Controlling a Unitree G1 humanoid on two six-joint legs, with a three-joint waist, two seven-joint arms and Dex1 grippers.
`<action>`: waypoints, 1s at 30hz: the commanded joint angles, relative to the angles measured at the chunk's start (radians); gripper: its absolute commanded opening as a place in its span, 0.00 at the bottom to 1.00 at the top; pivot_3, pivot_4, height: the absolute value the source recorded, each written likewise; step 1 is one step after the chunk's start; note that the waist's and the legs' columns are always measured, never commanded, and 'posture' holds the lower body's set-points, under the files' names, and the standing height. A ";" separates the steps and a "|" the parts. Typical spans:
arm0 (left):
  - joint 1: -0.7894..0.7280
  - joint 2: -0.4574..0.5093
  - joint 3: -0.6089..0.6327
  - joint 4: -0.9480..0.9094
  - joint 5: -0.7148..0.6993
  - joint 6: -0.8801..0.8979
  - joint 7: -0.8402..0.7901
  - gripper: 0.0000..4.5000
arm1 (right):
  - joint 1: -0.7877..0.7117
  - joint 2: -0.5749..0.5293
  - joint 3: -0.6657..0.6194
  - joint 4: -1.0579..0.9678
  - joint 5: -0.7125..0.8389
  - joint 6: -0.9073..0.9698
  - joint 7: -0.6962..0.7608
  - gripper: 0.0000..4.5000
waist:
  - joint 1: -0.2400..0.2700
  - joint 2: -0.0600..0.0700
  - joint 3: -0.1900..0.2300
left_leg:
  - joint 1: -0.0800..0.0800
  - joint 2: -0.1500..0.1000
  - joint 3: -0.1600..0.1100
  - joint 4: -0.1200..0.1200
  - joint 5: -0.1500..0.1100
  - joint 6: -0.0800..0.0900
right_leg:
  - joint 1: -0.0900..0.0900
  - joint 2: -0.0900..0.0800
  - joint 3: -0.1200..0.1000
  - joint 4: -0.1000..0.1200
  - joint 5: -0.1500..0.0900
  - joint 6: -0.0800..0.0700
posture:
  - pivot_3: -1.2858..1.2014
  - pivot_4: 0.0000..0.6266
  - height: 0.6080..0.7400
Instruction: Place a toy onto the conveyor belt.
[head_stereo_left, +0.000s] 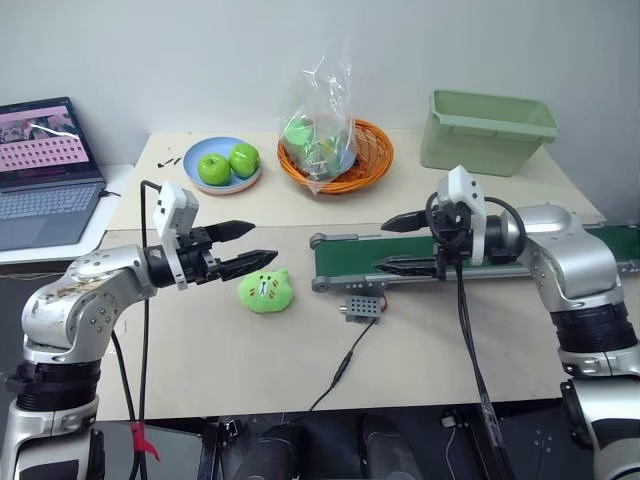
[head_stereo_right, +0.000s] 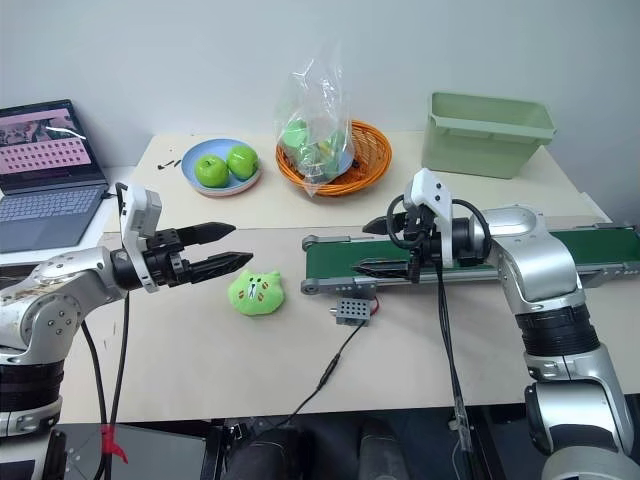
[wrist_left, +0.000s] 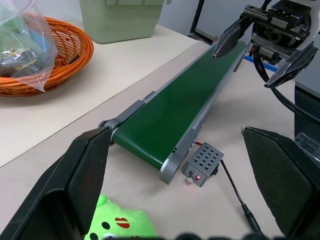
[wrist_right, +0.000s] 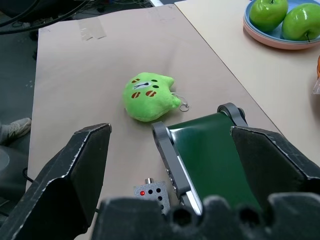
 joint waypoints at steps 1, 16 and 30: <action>0.013 0.016 0.040 -0.024 0.000 -0.010 0.009 0.99 | -0.029 -0.003 -0.019 -0.009 0.003 -0.019 0.005 1.00 | 0.000 0.000 0.000 | 0.000 0.000 0.000 0.000 0.000 0.000 | 0.000 0.000 0.000 0.000 0.000 0.000 | 0.52 0.24 0.94; 0.062 -0.240 -0.110 0.167 0.305 -0.188 0.288 0.99 | -0.008 0.001 -0.023 -0.030 0.002 -0.009 -0.010 1.00 | 0.017 0.000 0.000 | 0.000 0.000 0.000 -0.001 0.000 -0.001 | 0.000 0.000 0.000 -0.001 0.000 -0.001 | 0.52 0.24 0.94; 0.091 -0.273 -0.193 0.252 0.458 -0.278 0.293 0.99 | 0.024 -0.014 -0.038 -0.067 0.010 0.000 -0.048 1.00 | 0.015 0.000 0.000 | 0.000 0.001 0.000 -0.001 0.000 0.000 | 0.000 0.000 0.000 -0.001 0.000 -0.001 | 0.52 0.24 0.94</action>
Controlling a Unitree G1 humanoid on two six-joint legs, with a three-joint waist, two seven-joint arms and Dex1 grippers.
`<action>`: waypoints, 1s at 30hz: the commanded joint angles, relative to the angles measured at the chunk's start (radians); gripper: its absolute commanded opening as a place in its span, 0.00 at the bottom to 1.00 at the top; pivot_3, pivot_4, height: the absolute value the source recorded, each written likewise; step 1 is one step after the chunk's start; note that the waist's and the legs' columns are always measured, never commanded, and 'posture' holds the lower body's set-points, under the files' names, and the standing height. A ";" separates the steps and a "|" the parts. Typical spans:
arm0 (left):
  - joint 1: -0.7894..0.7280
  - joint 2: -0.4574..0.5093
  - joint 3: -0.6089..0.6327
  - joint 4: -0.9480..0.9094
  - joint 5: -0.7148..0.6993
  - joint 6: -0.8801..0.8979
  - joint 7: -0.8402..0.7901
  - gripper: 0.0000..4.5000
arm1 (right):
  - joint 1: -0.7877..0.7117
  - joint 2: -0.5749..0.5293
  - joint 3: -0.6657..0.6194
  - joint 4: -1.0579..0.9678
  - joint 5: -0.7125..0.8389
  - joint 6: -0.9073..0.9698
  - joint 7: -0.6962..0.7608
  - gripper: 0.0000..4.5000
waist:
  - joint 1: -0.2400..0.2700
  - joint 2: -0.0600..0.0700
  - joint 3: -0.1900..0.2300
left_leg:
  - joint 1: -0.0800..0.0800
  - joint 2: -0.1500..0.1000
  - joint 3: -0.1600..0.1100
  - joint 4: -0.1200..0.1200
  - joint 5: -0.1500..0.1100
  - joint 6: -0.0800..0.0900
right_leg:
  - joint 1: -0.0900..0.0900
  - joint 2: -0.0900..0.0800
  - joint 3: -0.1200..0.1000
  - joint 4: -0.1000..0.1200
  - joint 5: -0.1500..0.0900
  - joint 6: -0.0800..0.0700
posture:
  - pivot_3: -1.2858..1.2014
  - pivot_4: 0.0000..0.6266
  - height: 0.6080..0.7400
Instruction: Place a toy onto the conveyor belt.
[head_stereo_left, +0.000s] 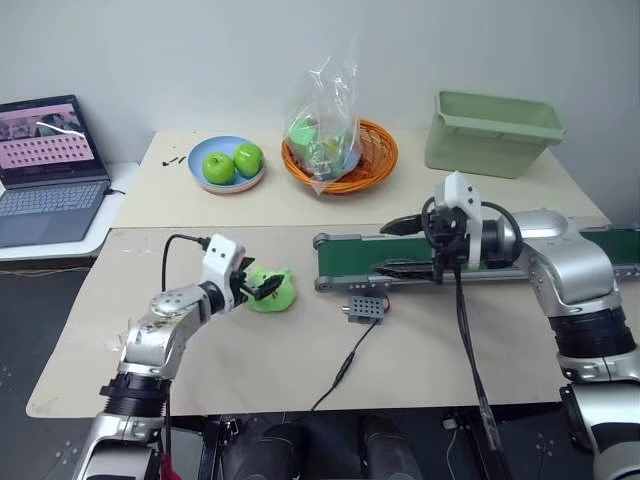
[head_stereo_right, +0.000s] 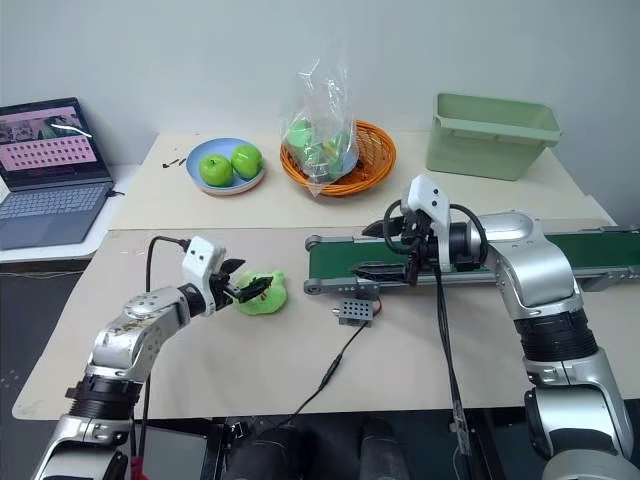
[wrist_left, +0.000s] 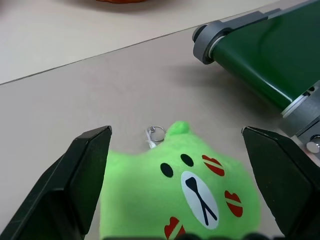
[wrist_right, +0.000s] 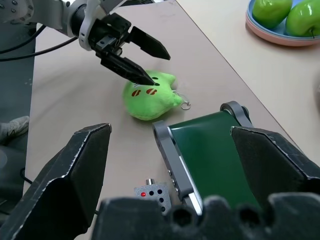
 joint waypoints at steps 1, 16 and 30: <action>0.017 -0.001 -0.013 -0.004 0.035 -0.040 -0.004 0.99 | 0.000 -0.017 -0.040 -0.038 0.013 -0.005 -0.008 1.00 | 0.000 0.000 0.000 | 0.000 0.000 0.000 0.000 0.000 0.000 | 0.000 0.000 0.000 0.000 0.000 0.000 | 0.52 0.24 0.94; 0.018 -0.007 -0.017 0.026 0.084 -0.058 -0.016 0.17 | -0.002 -0.025 -0.032 -0.030 0.003 -0.015 -0.013 1.00 | 0.002 0.000 0.000 | 0.000 0.000 0.000 0.000 0.000 0.000 | 0.000 0.000 0.000 0.000 0.000 0.000 | 0.52 0.24 0.94; -0.141 -0.008 0.101 0.002 0.059 -0.120 0.028 0.17 | 0.000 -0.026 -0.029 -0.023 -0.007 -0.021 -0.015 1.00 | 0.004 0.000 0.000 | 0.000 0.000 0.000 0.000 0.000 0.000 | 0.000 0.000 -0.001 0.000 0.000 0.000 | 0.52 0.24 0.94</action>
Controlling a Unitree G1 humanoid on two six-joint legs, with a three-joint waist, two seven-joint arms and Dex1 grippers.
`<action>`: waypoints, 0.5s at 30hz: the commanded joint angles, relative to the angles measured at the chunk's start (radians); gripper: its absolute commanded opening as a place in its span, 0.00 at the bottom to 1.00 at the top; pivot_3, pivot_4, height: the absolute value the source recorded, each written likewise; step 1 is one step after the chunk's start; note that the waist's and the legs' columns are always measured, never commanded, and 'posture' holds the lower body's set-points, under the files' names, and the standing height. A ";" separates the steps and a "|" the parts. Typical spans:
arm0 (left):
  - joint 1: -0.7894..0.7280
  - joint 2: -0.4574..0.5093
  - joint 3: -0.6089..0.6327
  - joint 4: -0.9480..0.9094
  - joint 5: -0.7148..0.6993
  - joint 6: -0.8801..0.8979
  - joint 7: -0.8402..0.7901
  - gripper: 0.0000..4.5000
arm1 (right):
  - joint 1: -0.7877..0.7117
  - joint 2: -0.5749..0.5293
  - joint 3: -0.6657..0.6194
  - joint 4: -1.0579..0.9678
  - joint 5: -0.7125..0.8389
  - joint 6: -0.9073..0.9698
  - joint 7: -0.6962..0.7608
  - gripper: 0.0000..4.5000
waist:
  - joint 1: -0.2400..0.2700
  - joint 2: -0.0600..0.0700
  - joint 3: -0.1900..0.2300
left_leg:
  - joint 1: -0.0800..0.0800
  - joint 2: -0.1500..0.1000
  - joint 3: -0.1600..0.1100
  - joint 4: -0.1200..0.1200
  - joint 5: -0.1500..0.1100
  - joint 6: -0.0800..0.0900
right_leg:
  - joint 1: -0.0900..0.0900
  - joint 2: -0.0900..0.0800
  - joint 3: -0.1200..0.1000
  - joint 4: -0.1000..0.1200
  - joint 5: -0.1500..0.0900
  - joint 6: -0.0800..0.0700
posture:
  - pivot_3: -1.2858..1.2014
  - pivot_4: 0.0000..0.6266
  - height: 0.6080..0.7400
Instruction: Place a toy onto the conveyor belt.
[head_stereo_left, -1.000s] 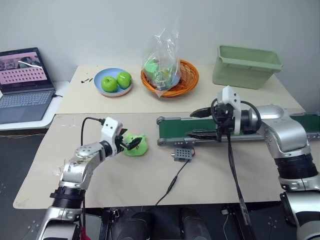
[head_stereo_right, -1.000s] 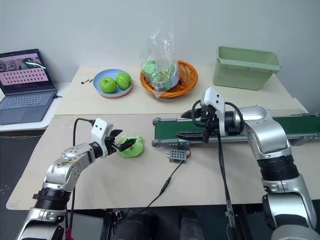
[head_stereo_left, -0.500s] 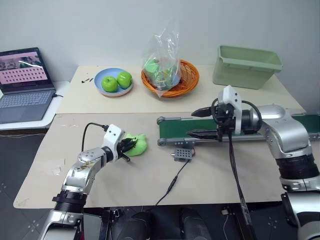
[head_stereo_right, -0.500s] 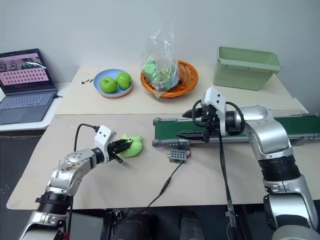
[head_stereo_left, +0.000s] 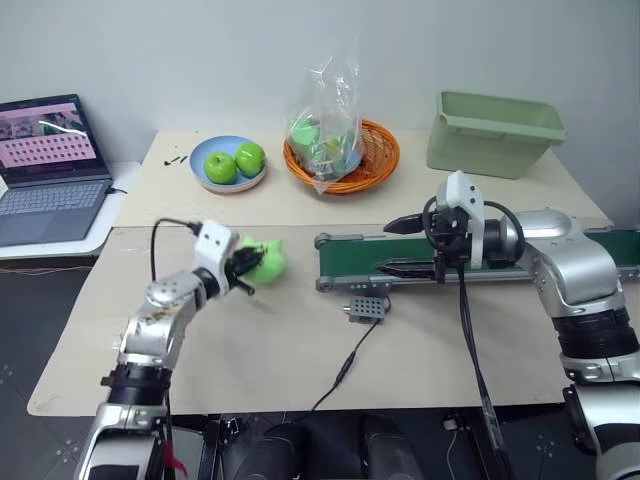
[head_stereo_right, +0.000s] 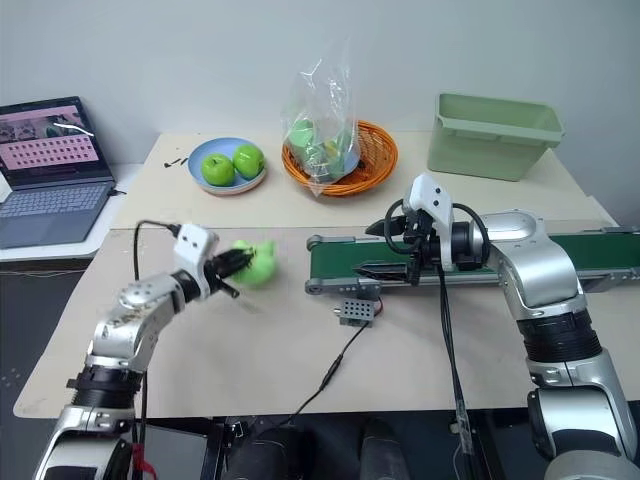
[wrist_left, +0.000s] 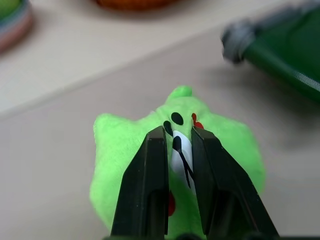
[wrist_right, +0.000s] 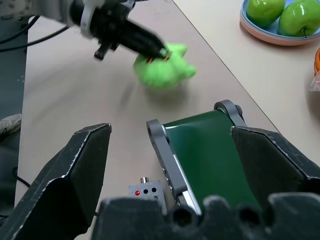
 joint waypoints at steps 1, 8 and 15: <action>-0.048 0.002 0.037 -0.032 -0.016 -0.037 0.006 0.17 | -0.001 -0.014 -0.028 -0.019 -0.002 -0.021 -0.004 1.00 | -0.001 0.000 0.000 | 0.000 0.000 0.000 0.000 0.000 0.000 | 0.000 0.000 0.000 0.000 0.000 0.000 | 0.52 0.24 0.94; -0.098 -0.015 0.021 -0.081 -0.031 -0.018 -0.010 0.17 | 0.006 -0.013 -0.029 -0.023 -0.006 -0.022 -0.008 1.00 | -0.001 0.000 0.000 | 0.000 0.000 0.000 0.000 0.000 0.000 | 0.000 0.000 0.000 0.000 0.000 0.000 | 0.52 0.24 0.94; -0.096 -0.031 -0.043 -0.117 -0.034 0.000 -0.048 0.17 | 0.018 -0.017 -0.035 -0.034 -0.004 -0.018 -0.017 1.00 | -0.001 0.000 0.000 | 0.000 0.000 0.000 0.000 0.000 0.000 | 0.000 0.000 0.000 0.000 0.000 0.000 | 0.52 0.24 0.94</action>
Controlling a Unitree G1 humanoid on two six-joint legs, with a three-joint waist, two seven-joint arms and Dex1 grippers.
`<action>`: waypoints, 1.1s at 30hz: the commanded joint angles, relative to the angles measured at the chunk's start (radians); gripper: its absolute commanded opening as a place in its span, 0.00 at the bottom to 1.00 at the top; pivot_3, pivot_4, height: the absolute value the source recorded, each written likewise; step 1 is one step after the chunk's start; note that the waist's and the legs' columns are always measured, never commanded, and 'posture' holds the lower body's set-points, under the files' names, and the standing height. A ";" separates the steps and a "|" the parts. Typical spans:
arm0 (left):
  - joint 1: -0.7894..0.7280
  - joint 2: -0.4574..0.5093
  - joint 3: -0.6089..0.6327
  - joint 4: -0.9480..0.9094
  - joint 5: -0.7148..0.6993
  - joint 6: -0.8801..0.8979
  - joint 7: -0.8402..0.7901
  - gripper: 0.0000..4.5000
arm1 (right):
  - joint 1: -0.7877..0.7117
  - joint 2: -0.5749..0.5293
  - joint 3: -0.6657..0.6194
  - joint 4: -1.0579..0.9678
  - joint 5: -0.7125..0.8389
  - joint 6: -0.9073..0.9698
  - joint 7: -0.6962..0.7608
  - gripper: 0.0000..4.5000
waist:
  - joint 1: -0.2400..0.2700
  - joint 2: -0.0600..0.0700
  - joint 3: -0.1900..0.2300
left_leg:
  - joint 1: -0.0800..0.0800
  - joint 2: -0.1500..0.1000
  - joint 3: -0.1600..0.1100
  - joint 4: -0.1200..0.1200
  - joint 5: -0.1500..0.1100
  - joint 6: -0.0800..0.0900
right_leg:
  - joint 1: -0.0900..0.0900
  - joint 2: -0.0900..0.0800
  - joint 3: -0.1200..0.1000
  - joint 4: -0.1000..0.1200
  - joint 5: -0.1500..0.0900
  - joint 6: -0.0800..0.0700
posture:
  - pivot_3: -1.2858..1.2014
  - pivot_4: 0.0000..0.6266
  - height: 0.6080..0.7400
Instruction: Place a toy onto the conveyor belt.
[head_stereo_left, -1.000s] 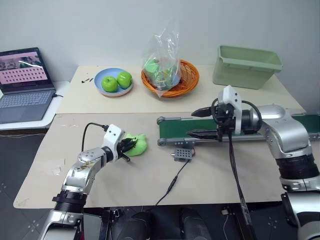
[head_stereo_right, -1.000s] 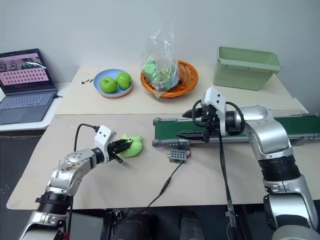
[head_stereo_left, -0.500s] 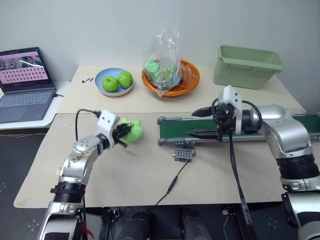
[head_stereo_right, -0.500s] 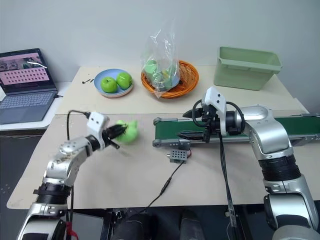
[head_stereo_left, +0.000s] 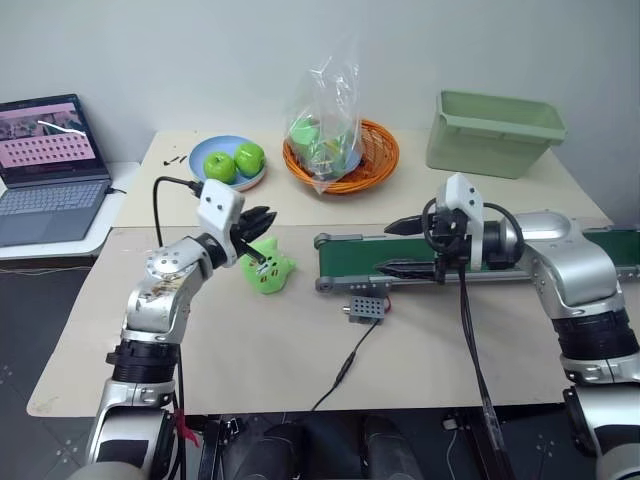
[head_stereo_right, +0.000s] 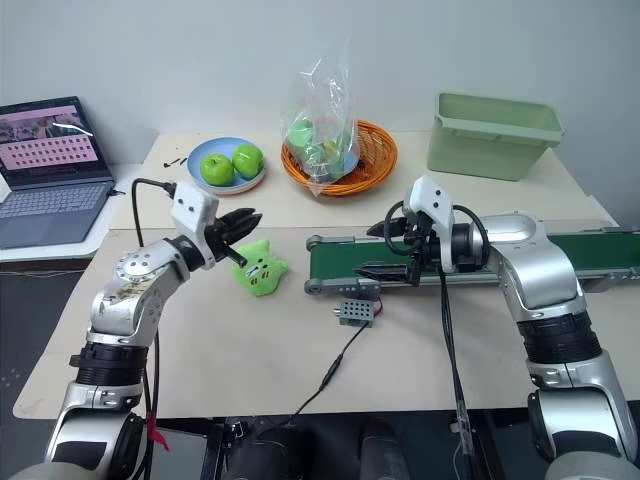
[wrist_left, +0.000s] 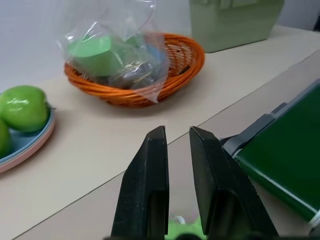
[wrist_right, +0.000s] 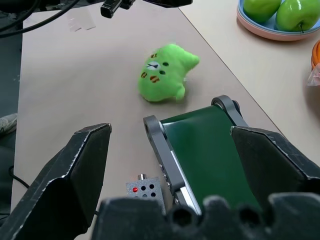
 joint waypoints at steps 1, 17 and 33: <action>-0.005 -0.002 -0.016 -0.048 -0.003 0.001 -0.013 0.17 | 0.010 -0.018 -0.037 -0.037 0.005 -0.016 -0.009 1.00 | 0.000 0.000 0.000 | 0.000 0.000 0.000 0.000 0.000 0.000 | 0.000 0.000 0.000 0.000 0.000 0.000 | 0.52 0.24 0.94; 0.007 0.059 0.063 0.049 0.000 0.110 0.053 0.87 | 0.015 -0.023 -0.032 -0.037 0.007 -0.017 -0.016 1.00 | -0.003 0.000 0.000 | 0.000 0.000 0.000 0.000 0.000 0.000 | 0.000 0.000 0.000 0.000 0.000 0.000 | 0.52 0.24 0.94; 0.018 0.009 -0.034 0.350 0.095 -0.021 0.023 0.99 | 0.030 -0.037 -0.045 -0.067 0.013 -0.002 -0.025 1.00 | -0.001 0.000 0.000 | 0.000 0.000 0.000 0.000 0.000 0.000 | 0.000 0.000 0.000 0.000 0.000 0.000 | 0.52 0.24 0.94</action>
